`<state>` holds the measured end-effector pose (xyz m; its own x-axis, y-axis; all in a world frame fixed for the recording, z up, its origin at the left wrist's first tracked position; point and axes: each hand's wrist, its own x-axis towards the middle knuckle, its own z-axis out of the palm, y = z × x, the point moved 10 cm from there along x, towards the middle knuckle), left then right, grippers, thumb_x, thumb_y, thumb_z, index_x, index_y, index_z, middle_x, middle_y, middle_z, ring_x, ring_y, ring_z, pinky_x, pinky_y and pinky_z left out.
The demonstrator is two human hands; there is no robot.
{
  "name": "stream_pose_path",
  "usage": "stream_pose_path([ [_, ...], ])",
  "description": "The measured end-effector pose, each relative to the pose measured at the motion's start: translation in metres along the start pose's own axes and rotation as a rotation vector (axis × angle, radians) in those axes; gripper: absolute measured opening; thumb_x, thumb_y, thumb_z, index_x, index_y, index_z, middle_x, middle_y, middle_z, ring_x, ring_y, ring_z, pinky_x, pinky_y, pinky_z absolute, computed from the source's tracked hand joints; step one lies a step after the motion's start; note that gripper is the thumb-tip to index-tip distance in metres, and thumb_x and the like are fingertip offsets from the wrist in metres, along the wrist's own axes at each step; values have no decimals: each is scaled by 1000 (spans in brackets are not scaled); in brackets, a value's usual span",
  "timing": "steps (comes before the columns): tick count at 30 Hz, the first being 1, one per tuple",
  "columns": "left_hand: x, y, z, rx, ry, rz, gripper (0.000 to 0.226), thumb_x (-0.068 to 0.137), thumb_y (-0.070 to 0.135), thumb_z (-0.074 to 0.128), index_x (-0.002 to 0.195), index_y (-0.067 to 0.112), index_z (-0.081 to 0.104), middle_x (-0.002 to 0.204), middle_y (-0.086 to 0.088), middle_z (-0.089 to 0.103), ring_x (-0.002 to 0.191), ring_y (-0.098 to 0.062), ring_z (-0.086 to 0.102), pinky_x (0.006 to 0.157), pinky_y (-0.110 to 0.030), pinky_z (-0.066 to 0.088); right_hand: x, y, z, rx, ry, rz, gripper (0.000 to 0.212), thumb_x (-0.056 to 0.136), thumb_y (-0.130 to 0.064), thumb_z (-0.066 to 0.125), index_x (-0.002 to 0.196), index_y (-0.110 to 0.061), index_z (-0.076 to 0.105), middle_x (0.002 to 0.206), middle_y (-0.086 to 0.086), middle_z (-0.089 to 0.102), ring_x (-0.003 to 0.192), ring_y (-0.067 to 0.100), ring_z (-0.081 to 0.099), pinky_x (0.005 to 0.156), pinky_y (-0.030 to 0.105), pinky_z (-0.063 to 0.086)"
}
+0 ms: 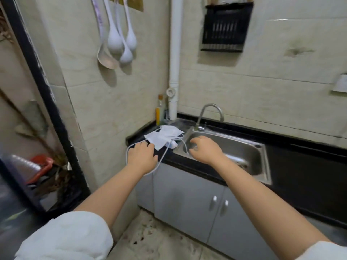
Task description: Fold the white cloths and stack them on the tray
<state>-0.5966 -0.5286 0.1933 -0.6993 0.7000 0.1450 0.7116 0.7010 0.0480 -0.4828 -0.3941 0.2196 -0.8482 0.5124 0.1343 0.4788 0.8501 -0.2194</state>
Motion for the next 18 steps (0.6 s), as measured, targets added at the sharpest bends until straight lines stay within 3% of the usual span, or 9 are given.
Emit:
stream_pose_path([
  [9, 200, -51, 105, -36, -106, 12, 40, 92, 33, 46, 123, 9, 48, 127, -12, 49, 120, -31, 44, 90, -38, 43, 228, 37, 105, -38, -189, 23, 27, 84, -13, 47, 106, -5, 61, 111, 18, 64, 102, 33, 57, 75, 33, 45],
  [14, 282, -56, 181, -145, -237, -1, 33, 92, 32, 48, 109, 5, 54, 118, -14, 55, 110, -32, 50, 83, -40, 46, 313, 74, 171, -47, -323, 68, 30, 87, -11, 45, 113, -7, 60, 117, 16, 62, 108, 32, 55, 88, 38, 48],
  [18, 305, -48, 239, -189, -313, -95, 32, 94, 34, 46, 109, 7, 54, 117, -12, 54, 110, -29, 49, 81, -37, 44, 346, 99, 215, -1, -338, 106, 31, 91, -13, 46, 119, -4, 56, 121, 19, 59, 112, 34, 55, 91, 40, 48],
])
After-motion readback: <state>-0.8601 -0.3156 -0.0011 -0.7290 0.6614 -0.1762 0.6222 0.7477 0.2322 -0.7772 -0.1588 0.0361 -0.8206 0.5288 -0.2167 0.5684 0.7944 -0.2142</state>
